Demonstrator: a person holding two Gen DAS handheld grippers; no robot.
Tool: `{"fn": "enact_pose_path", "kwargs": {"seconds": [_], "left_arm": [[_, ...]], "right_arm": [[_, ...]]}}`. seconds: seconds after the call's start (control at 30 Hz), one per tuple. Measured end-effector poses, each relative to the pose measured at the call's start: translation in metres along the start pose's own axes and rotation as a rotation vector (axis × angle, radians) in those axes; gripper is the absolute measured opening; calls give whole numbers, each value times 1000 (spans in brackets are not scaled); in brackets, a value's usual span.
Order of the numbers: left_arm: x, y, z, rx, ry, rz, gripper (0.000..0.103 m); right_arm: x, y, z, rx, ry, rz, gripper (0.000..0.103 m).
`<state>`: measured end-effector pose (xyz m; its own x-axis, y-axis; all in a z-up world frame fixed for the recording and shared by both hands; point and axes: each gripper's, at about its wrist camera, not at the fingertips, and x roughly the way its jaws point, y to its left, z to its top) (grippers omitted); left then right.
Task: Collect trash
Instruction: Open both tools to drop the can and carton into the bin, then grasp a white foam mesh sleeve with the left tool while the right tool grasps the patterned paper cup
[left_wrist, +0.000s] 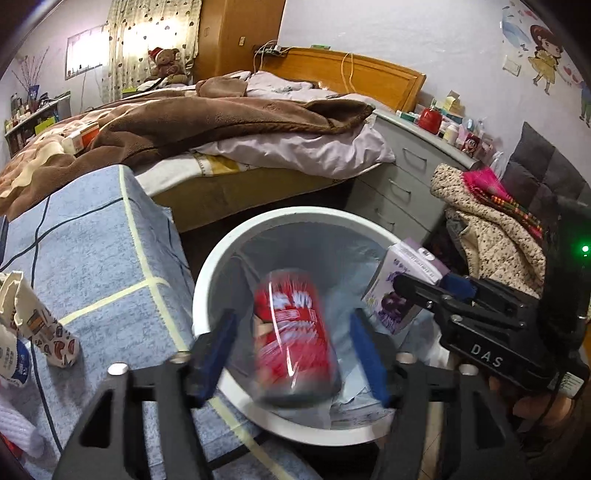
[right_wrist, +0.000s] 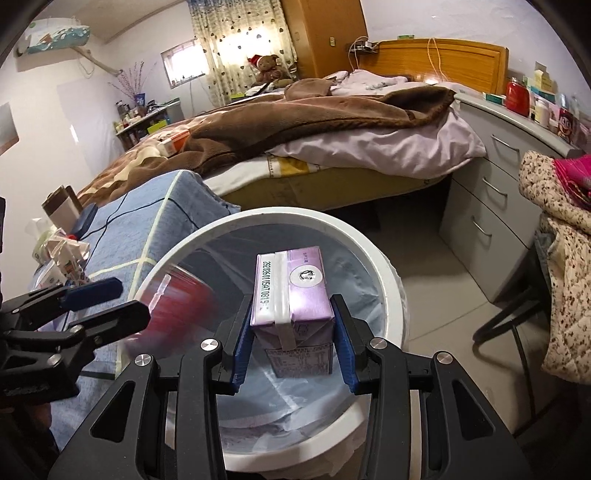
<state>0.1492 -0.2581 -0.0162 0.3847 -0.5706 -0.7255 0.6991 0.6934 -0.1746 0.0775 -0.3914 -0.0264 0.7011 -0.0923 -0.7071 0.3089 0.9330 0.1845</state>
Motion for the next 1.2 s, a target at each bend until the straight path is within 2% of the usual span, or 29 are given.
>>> {"fn": "enact_pose_path", "kwargs": {"seconds": [0.07,0.13,0.5,0.7,0.93,1.2], "left_arm": [[-1,2,0,-10,-1,-5,72],[-2,3,0,-19,-8,-6,72],[-38,24,-12,-53,-75,52,72],[-70,47,-26,-98,-122,105,72],[-111,81,-50,-170,-179,187,72],[-145,122,-84,-279,-197,309,75]], "right_arm": [[-1,-1,-1,5,-8,-10,56],[-1,-2,0,11,-11,-13,63],[-15,13,2,1,-72,6,63],[-22,34,4,-34,-115,60,63],[-22,70,0,-113,-144,126,63],[-14,111,-4,-199,-135,207,63]]}}
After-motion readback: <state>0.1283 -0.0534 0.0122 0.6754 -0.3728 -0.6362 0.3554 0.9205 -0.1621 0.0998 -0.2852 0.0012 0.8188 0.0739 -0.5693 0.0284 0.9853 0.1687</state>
